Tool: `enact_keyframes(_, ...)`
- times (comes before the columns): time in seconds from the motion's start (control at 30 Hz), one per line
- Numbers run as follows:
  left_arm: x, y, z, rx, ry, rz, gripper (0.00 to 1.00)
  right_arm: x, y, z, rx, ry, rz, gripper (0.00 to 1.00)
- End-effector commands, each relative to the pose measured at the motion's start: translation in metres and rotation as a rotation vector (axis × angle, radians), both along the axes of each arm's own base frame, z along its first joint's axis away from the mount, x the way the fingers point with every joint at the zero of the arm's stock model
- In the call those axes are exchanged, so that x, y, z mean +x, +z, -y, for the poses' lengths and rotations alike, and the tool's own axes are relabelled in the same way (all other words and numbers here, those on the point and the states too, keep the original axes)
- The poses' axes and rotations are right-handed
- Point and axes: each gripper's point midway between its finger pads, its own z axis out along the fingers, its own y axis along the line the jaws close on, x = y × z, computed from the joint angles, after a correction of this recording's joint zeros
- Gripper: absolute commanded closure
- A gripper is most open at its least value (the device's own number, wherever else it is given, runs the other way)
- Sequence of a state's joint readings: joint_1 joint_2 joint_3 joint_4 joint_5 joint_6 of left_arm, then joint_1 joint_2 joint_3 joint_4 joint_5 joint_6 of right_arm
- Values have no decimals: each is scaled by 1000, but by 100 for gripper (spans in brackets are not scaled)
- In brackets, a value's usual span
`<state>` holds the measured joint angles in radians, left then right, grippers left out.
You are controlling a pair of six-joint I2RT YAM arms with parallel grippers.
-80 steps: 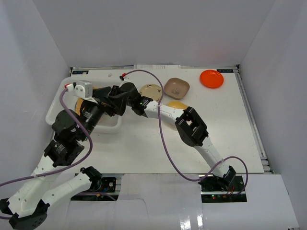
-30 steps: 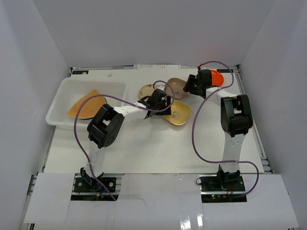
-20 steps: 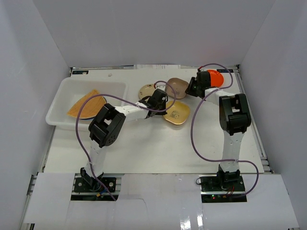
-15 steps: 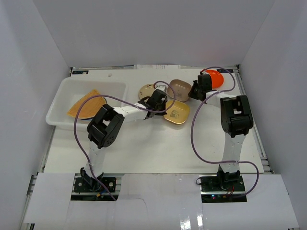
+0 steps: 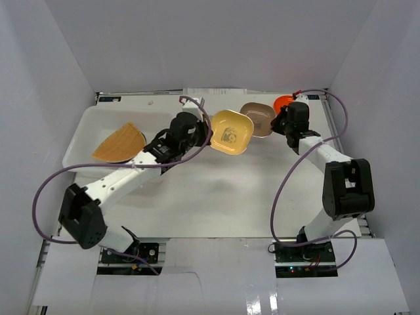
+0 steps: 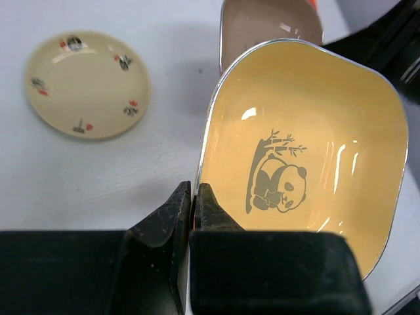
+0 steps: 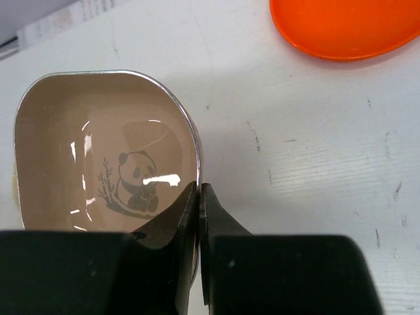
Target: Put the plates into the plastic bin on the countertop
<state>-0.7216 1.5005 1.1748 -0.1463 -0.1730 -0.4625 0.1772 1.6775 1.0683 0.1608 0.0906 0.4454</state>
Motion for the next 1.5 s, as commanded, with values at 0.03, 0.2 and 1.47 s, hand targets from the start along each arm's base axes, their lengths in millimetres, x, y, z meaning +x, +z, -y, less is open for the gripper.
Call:
enact_keyframes(0.03,3,60,-76,41,207,102,100,-12,54,-8,63,44,151,92)
enact_keyframes(0.2,7,52,-205,5,454,33,100,-34,87,-39,75,143,215,92)
enact_keyframes(1.47,-7,49,-362,-326,828,96,30,-53,157,-435,148,642,324,92)
